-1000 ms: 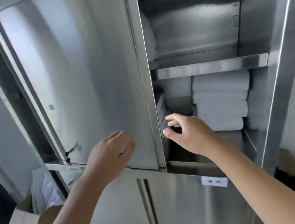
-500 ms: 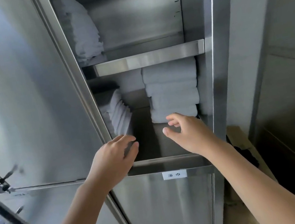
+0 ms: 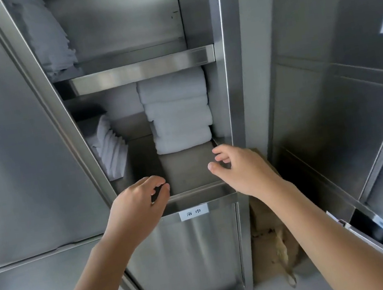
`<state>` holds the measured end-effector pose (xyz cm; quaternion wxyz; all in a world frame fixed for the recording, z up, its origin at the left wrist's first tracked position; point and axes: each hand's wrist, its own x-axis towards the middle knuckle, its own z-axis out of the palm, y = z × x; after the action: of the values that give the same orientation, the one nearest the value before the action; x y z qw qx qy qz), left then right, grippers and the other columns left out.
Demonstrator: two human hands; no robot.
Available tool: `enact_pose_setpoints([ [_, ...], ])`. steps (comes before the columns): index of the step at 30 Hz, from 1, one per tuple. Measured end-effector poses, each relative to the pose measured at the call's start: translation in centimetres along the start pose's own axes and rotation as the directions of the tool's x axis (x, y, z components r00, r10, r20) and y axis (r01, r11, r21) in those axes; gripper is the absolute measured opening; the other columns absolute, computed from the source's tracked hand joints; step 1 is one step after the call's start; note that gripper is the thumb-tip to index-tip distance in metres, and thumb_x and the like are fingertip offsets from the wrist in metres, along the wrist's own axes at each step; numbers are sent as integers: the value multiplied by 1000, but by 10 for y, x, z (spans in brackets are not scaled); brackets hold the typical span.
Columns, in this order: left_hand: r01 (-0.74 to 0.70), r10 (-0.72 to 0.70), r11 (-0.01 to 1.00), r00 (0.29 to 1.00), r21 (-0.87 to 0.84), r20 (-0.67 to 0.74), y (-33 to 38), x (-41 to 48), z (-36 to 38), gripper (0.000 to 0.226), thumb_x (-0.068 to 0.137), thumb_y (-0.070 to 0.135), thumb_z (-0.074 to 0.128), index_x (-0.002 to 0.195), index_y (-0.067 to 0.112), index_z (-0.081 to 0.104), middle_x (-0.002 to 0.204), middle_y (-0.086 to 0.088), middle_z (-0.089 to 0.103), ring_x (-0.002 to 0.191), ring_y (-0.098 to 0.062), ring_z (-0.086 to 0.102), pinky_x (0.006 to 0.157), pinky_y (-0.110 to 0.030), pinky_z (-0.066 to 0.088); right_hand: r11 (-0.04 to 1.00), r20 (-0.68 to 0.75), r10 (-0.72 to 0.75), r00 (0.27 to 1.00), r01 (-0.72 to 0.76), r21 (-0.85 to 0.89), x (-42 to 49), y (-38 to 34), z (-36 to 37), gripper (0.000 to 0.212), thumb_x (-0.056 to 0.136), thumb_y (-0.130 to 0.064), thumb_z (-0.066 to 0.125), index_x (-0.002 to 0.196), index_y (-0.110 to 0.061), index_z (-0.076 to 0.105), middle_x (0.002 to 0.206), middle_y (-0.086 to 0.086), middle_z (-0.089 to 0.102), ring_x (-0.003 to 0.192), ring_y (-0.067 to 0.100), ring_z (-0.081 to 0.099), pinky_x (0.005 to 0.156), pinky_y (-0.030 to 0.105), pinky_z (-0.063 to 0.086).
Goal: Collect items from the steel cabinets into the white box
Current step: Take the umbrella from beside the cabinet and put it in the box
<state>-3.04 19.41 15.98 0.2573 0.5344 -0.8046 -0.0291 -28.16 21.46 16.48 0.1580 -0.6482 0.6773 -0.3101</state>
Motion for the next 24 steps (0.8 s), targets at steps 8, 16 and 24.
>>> enact_pose_setpoints([
  [8,-84,103,988,984,-132,145,29,-13,61,21,91,42,47,100,35,65,98,16,69,89,-16,66,73,-31,50,971,-17,229,973,-229,-73,-83,47,-15,52,97,-55,52,143,-31,52,137,-15,63,125,11,59,104,38,49],
  [16,-327,369,923,902,-205,223,140,-16,100,33,99,43,44,121,28,63,114,12,68,102,-12,64,76,-23,41,903,-170,407,898,-423,-75,-152,118,-71,48,98,-53,51,140,-31,53,136,-13,64,124,12,60,101,37,49],
  [24,-336,369,925,905,-177,212,200,24,140,34,98,46,42,118,30,64,110,16,67,93,-5,64,74,-23,48,920,-172,389,905,-392,21,-140,194,-105,49,97,-54,51,140,-30,53,133,-14,66,122,9,59,101,35,51],
])
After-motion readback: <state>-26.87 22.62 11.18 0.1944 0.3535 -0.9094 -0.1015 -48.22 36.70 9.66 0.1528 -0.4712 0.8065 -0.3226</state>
